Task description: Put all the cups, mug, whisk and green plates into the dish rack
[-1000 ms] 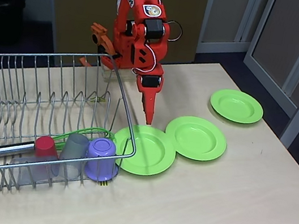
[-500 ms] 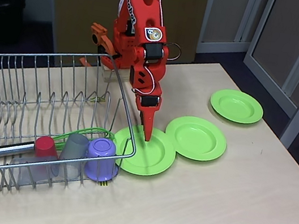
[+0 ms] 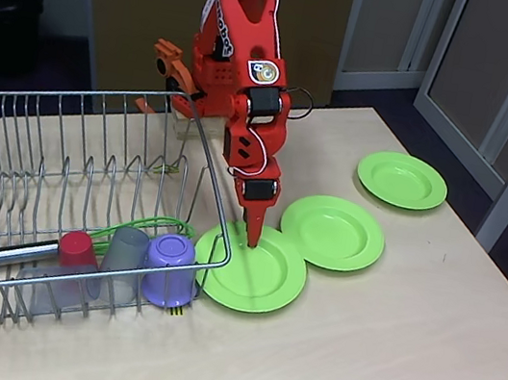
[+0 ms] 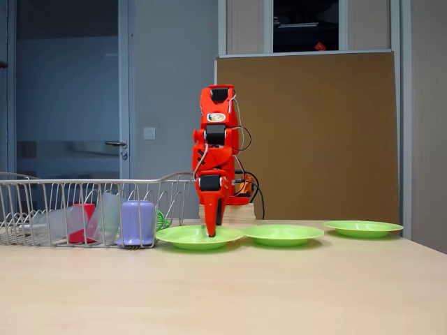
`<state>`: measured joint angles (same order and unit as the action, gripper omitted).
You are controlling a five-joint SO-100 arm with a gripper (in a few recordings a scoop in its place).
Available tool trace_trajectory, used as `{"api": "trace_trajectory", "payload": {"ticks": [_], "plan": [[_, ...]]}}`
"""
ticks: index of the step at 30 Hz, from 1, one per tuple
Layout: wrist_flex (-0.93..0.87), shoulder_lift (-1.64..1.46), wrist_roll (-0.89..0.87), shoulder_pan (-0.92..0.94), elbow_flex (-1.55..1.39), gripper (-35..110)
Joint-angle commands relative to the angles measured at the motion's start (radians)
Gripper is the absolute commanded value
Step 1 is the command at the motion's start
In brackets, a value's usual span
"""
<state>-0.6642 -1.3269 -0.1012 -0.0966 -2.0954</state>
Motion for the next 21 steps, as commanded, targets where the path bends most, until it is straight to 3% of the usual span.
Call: {"api": "trace_trajectory", "payload": {"ticks": [1,21], "plan": [[-0.107,-0.04,0.012,-0.034,0.066,0],[-0.457,-0.094,-0.057,-0.268,0.603,0]]}}
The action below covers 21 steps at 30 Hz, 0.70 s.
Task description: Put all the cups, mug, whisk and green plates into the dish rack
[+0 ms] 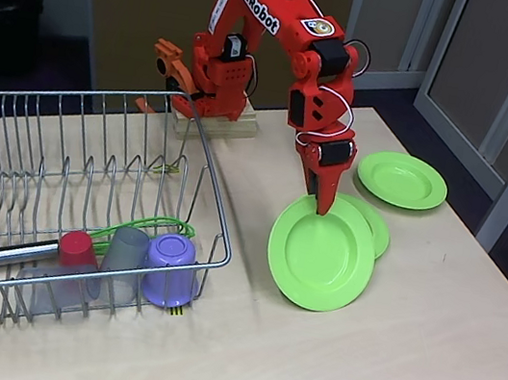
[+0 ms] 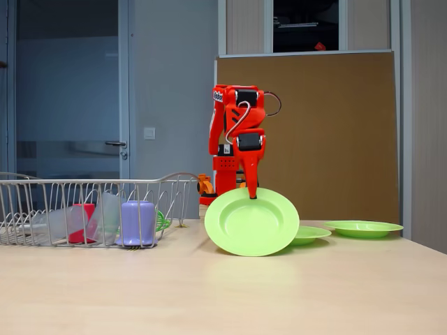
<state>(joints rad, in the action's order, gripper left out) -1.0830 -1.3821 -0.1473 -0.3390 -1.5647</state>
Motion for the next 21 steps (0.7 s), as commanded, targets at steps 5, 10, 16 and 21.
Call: {"api": "trace_trajectory", "payload": {"ticks": [5,10,16,21], "plan": [[-0.143,-0.038,0.02,-0.02,0.224,0],[-0.202,-0.043,0.055,0.005,0.328,0],[-0.313,-0.058,0.091,0.026,0.474,0],[-0.446,-0.06,0.17,0.038,0.666,0]]}}
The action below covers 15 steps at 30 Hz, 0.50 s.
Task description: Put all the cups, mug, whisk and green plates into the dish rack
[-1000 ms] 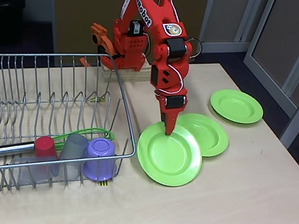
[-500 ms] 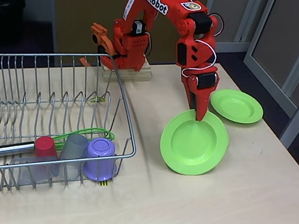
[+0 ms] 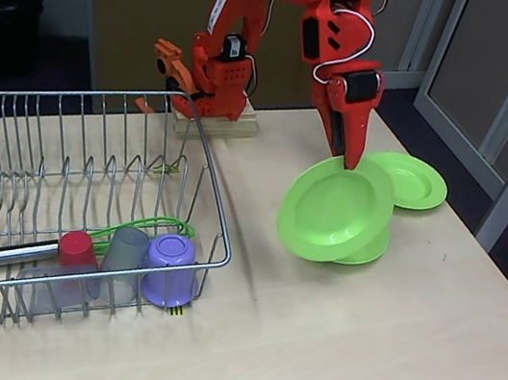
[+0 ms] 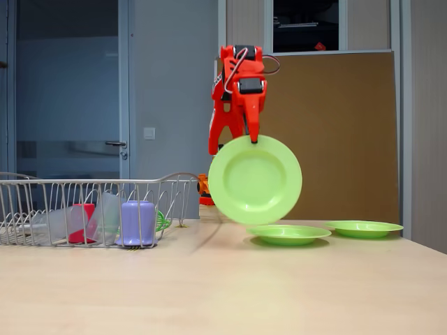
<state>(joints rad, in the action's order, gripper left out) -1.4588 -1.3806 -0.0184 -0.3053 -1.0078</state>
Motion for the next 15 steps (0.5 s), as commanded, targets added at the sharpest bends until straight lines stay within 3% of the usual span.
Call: {"api": "trace_trajectory", "payload": {"ticks": [1,9,15], "plan": [[-0.092,-0.066,0.06,0.009,0.137,0],[-0.109,-0.218,0.161,0.084,0.138,0],[-0.106,-0.345,0.249,0.267,0.1,0]]}}
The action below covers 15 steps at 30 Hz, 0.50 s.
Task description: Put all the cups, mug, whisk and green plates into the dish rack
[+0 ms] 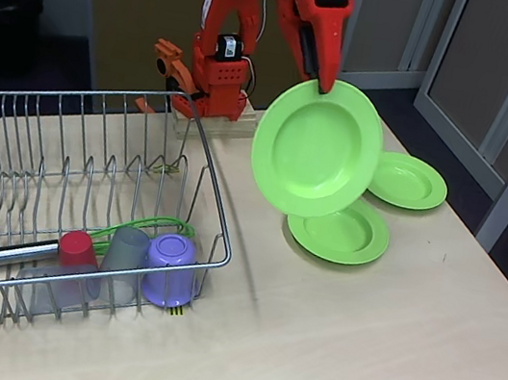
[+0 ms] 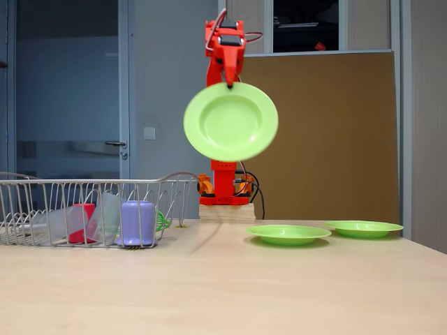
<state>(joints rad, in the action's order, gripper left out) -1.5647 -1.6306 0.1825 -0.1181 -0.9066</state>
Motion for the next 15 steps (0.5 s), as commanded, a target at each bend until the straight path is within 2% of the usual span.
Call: {"api": "trace_trajectory", "payload": {"ticks": [1,4,15], "plan": [[-0.009,-0.11,0.057,0.121,0.0,0],[0.002,-0.186,0.043,0.255,-0.08,0],[0.21,-0.345,-0.215,0.686,-0.515,0]]}}
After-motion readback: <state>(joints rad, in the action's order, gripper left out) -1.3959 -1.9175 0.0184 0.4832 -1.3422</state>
